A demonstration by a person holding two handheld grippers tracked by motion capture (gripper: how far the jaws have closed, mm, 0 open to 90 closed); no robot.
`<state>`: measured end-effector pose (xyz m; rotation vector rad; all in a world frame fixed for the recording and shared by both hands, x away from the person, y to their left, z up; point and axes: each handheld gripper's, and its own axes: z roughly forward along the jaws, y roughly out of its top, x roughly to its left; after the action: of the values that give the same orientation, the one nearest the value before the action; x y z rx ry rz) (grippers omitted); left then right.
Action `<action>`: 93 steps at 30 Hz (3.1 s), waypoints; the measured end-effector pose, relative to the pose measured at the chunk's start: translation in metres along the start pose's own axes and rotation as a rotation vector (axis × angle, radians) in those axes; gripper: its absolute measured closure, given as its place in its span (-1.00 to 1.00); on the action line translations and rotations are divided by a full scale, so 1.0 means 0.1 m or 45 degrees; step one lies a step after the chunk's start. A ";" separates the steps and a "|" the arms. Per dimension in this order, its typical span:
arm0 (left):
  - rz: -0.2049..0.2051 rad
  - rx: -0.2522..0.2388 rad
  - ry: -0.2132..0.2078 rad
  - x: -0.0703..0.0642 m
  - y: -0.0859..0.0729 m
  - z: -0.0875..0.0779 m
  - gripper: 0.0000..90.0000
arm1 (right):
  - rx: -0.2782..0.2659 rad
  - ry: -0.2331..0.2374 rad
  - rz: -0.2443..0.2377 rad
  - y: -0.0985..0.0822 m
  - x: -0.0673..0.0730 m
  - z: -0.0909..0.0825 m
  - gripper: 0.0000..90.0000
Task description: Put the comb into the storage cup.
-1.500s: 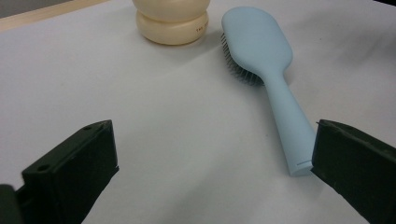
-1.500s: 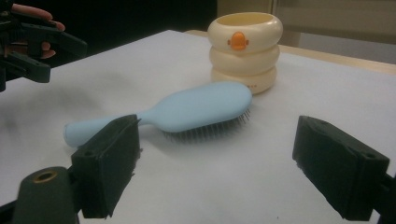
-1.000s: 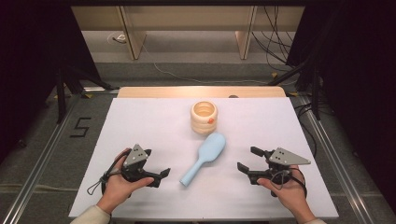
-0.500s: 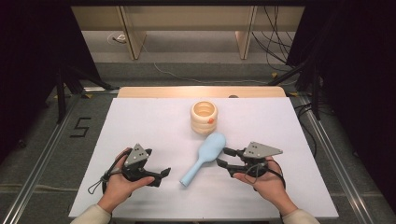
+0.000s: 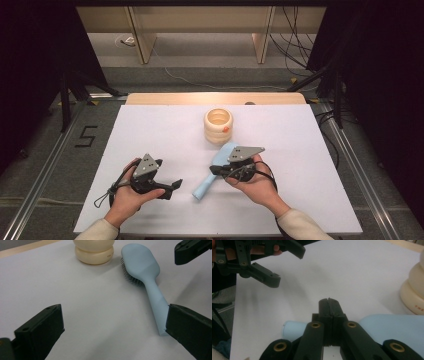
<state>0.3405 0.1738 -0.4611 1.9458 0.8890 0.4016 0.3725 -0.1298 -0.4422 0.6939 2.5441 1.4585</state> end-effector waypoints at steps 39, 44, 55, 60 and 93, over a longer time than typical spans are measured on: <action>0.016 0.013 0.002 -0.02 -0.01 0.01 -0.97 | 0.486 0.014 0.026 0.12 0.12 0.73 1.00; 0.016 0.012 -0.001 -0.02 -0.01 0.02 -0.97 | 0.546 0.018 0.033 0.14 0.14 0.69 1.00; 0.015 0.015 -0.003 -0.03 -0.02 0.02 -0.97 | 0.674 0.000 0.015 0.09 0.16 0.53 1.00; 0.017 0.017 -0.004 -0.04 -0.02 0.02 -0.97 | 0.697 -0.022 0.037 0.01 0.13 0.40 1.00; 0.018 0.024 -0.003 -0.04 -0.02 0.03 -0.96 | 0.668 -0.191 0.204 -0.36 -0.25 -0.26 1.00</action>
<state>0.3388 0.1693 -0.4641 1.9702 0.8808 0.4006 0.3746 -0.1770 -0.4615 1.0493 2.8150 0.7221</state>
